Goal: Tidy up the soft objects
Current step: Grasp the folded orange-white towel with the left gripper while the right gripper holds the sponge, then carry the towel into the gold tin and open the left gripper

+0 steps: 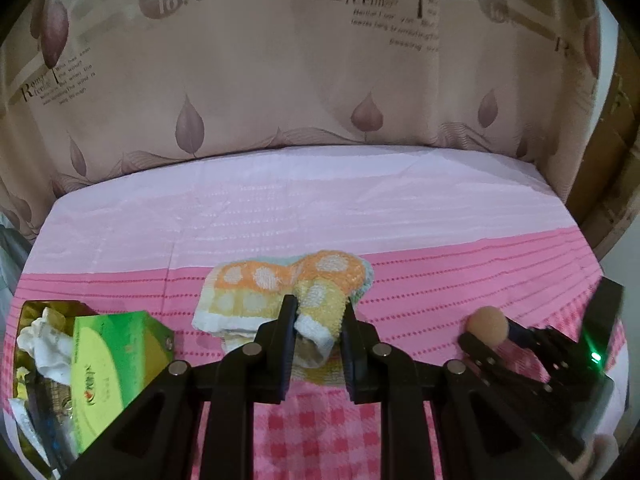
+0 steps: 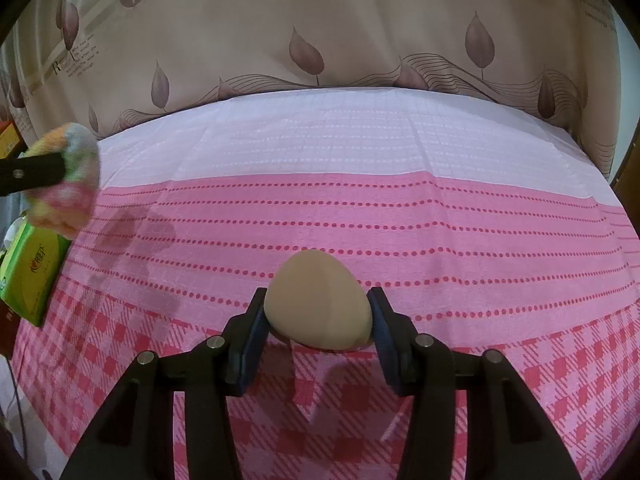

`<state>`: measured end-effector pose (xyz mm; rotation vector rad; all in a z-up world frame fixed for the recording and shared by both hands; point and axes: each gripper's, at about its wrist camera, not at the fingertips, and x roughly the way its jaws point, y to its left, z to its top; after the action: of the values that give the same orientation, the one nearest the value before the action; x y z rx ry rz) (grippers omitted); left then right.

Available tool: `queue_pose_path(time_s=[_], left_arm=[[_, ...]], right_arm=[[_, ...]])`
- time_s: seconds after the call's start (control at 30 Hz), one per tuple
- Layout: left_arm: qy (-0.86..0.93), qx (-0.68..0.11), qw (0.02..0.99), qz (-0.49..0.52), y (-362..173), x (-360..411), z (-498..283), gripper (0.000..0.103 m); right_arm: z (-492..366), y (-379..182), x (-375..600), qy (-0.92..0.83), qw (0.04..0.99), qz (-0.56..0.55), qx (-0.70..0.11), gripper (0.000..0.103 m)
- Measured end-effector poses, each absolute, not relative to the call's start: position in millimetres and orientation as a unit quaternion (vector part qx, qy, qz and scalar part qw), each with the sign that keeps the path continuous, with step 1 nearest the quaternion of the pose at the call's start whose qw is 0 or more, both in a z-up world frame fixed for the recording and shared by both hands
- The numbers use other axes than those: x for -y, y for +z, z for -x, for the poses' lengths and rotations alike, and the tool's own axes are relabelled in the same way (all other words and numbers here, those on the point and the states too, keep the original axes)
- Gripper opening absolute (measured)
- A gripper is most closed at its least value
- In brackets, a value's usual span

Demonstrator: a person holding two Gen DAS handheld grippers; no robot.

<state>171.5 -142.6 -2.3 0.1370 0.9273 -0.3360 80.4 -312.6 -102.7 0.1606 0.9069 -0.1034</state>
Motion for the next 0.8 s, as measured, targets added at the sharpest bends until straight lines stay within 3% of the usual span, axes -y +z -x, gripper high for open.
queue_pose_path(time_s=[0.8], left_arm=[[-0.165, -0.427, 0.889, -0.031, 60.1, 71.9, -113.4, 0.020]], right_arm=[[-80.7, -102.7, 311.4, -0.051, 0.894, -0.074, -0.438, 0.047]])
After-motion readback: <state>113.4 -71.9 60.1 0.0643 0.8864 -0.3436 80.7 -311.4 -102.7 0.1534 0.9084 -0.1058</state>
